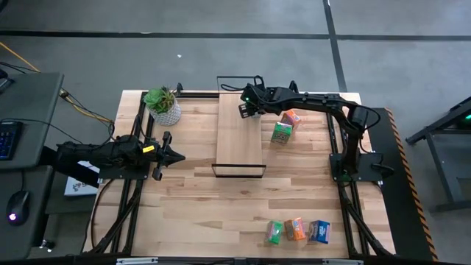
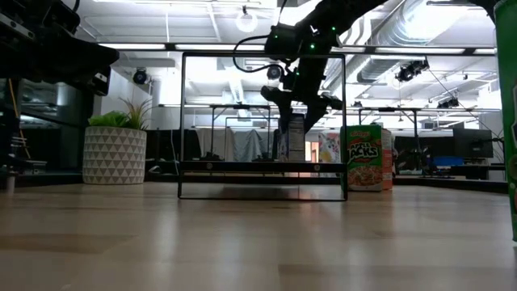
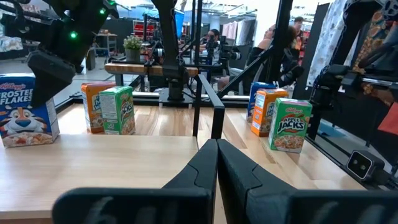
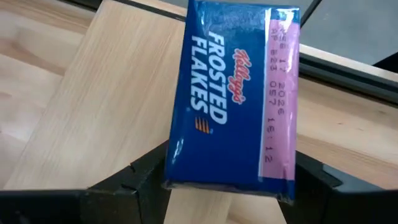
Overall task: Stack cereal on shelf
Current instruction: Put the top blue cereal box on the shelf
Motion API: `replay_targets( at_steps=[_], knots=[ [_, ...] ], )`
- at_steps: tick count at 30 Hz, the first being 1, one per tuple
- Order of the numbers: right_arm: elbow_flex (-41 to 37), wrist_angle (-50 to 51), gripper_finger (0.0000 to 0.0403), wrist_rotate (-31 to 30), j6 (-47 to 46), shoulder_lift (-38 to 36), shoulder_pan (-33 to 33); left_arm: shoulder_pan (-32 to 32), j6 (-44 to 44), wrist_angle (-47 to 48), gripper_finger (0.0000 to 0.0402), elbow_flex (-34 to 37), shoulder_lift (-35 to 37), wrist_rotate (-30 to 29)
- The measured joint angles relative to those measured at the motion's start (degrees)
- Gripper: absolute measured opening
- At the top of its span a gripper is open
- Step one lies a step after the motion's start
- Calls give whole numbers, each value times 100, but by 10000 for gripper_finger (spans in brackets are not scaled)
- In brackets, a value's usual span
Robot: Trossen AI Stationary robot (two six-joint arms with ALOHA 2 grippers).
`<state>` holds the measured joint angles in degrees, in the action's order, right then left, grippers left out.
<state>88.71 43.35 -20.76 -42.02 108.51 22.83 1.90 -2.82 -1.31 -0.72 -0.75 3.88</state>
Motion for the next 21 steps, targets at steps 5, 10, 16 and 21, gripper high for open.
replay_targets(
  at_steps=[5, 10, 16, 21],
  knots=[
    [0, -1, 233, 255, -3, -2, 2, 1, 0, -1, 3, 0, 0, -1],
    [0, 0, 233, 422, 2, -2, 0, -1, 1, -1, 3, -1, 0, 0],
    [2, 63, 233, 587, 97, -2, 1, -1, -1, -1, 3, 1, 2, 0],
    [2, 105, 233, 764, 159, -2, 0, 1, -1, 0, 3, 1, 1, -1]
  ],
)
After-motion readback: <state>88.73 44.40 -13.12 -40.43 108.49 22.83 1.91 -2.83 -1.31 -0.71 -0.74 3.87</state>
